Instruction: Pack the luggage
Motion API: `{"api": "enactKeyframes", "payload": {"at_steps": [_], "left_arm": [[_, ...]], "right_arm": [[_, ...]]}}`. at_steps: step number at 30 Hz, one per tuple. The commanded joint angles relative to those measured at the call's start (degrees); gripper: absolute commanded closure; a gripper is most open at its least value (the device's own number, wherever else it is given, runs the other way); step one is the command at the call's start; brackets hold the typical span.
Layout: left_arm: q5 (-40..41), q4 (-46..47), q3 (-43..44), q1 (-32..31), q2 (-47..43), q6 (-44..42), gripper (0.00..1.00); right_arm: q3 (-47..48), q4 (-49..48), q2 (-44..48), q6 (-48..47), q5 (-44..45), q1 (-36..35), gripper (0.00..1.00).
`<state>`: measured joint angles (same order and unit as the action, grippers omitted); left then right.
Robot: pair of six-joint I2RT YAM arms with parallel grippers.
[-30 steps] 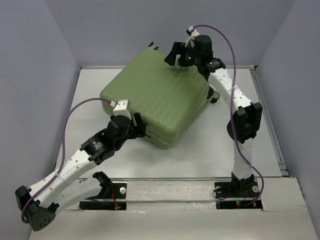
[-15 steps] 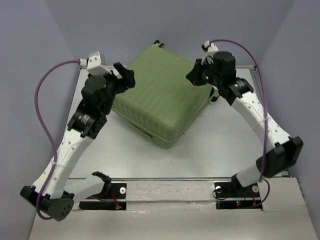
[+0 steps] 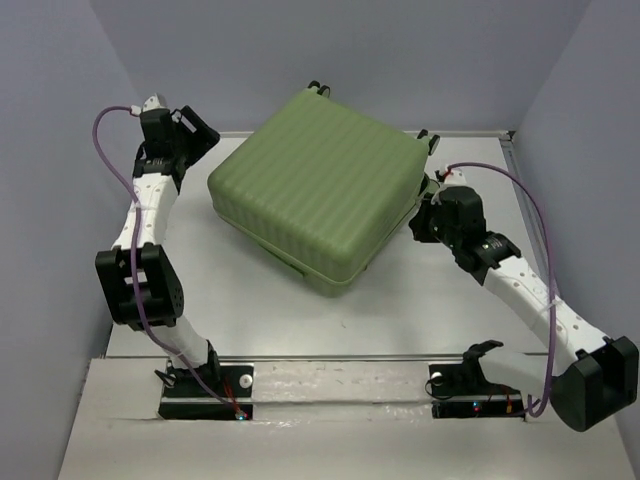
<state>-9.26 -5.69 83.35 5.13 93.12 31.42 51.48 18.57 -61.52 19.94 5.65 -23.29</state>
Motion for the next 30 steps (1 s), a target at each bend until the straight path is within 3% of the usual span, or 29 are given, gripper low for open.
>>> {"api": "enactKeyframes", "payload": {"at_steps": [1, 6, 9, 13, 17, 23, 25, 26, 29, 30], "left_arm": [[-7.79, 0.95, 2.70, 0.59, 3.28, 1.54, 0.15], [-9.48, 4.53, -5.02, -0.03, 4.79, 3.29, 0.19], [-8.59, 12.36, -17.40, -0.12, -0.03, 6.54, 0.20], [-8.85, 16.93, -29.70, -0.29, -8.10, 8.57, 0.20], [-6.57, 16.60, -33.61, -0.12, -15.68, 7.87, 0.20], [-0.09, 8.36, -29.23, -0.03, -26.04, 3.75, 0.18], [4.03, 4.59, -25.98, 0.06, -28.33, 0.42, 0.16], [5.38, 2.81, -23.09, 0.06, -30.87, -2.91, 0.16], [6.01, -1.33, -20.34, -0.20, -35.97, -6.19, 0.16], [5.22, -2.99, -20.77, -0.73, -37.30, -6.72, 0.18]], "right_arm": [[-1.38, -7.04, -3.16, 2.55, 0.68, 0.17, 0.93], [0.28, -15.03, -11.67, 1.68, -8.78, 0.17, 0.93], [4.93, -21.79, -17.90, 0.19, -18.53, 0.17, 0.93], [13.70, -22.87, -25.21, -1.22, -23.66, 0.17, 0.93], [19.00, -21.04, -27.60, -1.66, -23.06, 0.17, 0.93], [20.94, -15.33, -26.38, -3.77, -20.78, 0.70, 0.92], [18.32, -13.92, -23.84, -4.47, -19.72, 0.70, 0.83], [13.78, -13.74, -22.09, -4.65, -17.89, 0.70, 0.71], [7.25, -13.47, -14.62, -5.09, -15.59, 0.70, 0.51], [3.22, -13.47, -12.77, -5.09, -15.93, 0.70, 0.48]]}}
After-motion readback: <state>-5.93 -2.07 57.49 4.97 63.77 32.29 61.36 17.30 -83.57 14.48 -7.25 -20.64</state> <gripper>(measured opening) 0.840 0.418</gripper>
